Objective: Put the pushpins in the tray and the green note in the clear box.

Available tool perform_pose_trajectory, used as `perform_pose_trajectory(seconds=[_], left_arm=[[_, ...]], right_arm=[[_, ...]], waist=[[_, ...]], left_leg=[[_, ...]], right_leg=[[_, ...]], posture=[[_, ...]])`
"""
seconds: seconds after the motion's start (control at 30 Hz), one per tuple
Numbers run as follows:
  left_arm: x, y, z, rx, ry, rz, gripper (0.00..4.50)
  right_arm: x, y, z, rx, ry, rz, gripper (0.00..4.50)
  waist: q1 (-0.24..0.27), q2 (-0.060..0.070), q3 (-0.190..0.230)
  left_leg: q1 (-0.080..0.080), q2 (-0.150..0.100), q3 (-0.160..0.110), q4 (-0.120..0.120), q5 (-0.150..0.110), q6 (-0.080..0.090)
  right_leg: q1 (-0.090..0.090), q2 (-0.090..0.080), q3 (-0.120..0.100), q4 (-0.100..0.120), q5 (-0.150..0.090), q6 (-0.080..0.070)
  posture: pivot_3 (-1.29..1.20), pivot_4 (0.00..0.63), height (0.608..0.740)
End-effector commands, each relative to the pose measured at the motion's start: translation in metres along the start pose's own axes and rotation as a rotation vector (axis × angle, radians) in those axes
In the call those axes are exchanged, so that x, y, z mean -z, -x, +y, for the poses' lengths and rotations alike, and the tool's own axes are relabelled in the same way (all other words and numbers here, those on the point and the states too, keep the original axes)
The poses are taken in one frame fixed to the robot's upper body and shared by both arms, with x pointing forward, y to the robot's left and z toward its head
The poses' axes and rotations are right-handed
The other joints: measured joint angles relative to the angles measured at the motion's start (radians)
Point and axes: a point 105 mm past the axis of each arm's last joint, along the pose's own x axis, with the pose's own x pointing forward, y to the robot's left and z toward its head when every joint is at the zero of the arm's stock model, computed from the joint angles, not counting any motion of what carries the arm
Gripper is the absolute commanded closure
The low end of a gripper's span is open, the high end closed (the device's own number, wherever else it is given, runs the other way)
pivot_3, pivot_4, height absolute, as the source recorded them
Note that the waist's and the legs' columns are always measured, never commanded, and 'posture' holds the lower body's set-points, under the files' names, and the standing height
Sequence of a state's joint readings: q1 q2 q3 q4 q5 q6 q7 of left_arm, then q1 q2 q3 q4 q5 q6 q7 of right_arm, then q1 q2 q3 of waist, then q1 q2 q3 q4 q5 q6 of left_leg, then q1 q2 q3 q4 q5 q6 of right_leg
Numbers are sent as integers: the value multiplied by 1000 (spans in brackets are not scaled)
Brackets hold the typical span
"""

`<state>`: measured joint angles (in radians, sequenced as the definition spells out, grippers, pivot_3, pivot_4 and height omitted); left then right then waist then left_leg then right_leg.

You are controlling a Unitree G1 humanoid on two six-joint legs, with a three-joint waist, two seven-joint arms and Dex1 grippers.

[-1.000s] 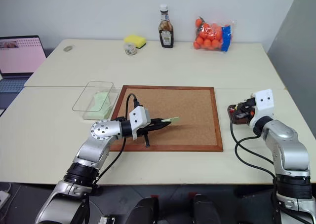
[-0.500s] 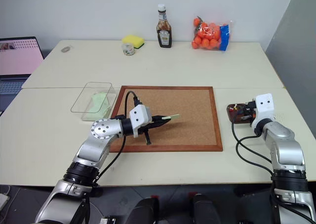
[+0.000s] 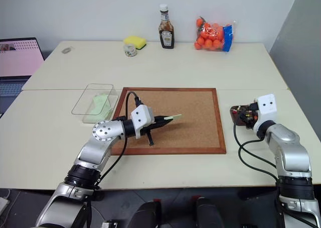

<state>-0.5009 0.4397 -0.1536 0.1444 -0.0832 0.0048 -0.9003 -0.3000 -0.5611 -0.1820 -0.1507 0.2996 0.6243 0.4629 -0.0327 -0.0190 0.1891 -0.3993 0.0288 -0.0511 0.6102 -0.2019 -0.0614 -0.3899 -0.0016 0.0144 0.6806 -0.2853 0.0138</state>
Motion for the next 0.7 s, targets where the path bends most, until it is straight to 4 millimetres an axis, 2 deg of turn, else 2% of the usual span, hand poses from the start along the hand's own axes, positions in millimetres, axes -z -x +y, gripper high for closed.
perform_pose_trajectory(seconds=[0.03,0.1,0.17,0.27,0.37,0.57,0.7], left_arm=[[-20,14,23,-100,6,-29,4500],[-21,24,34,-161,28,-6,4500],[-22,41,60,-319,43,37,4500],[-21,61,81,-474,76,88,4500],[-8,94,94,-640,166,173,4500],[13,131,105,-852,289,275,4500],[20,142,109,-964,382,279,4500]], right_arm=[[-31,5,42,-226,48,-103,1613],[-47,3,71,-367,87,-156,1613],[-66,1,105,-528,142,-210,1613],[-80,-3,134,-661,205,-247,1613],[-97,-16,171,-805,279,-285,1613],[-112,-39,208,-916,360,-312,1613],[-117,-47,222,-945,404,-326,1613]], waist=[[-3,0,0],[-3,0,0],[-8,0,0],[-10,-1,1],[-11,-1,1],[-1,-3,2],[6,-5,2]], left_leg=[[0,0,0,0,0,0],[1,0,0,0,0,0],[1,0,0,0,0,0],[1,1,-1,0,0,0],[0,1,-1,0,0,0],[-1,1,-1,0,0,0],[-1,1,-2,1,0,0]], right_leg=[[0,0,0,0,0,0],[0,0,0,0,0,0],[0,0,0,0,0,1],[0,1,0,1,1,1],[0,1,-1,0,1,1],[-1,0,-1,0,1,1],[-1,-1,-1,0,1,1]], posture=[[0,150,740],[0,150,740],[0,150,740],[0,150,740],[0,150,740],[0,150,740],[0,150,740]])
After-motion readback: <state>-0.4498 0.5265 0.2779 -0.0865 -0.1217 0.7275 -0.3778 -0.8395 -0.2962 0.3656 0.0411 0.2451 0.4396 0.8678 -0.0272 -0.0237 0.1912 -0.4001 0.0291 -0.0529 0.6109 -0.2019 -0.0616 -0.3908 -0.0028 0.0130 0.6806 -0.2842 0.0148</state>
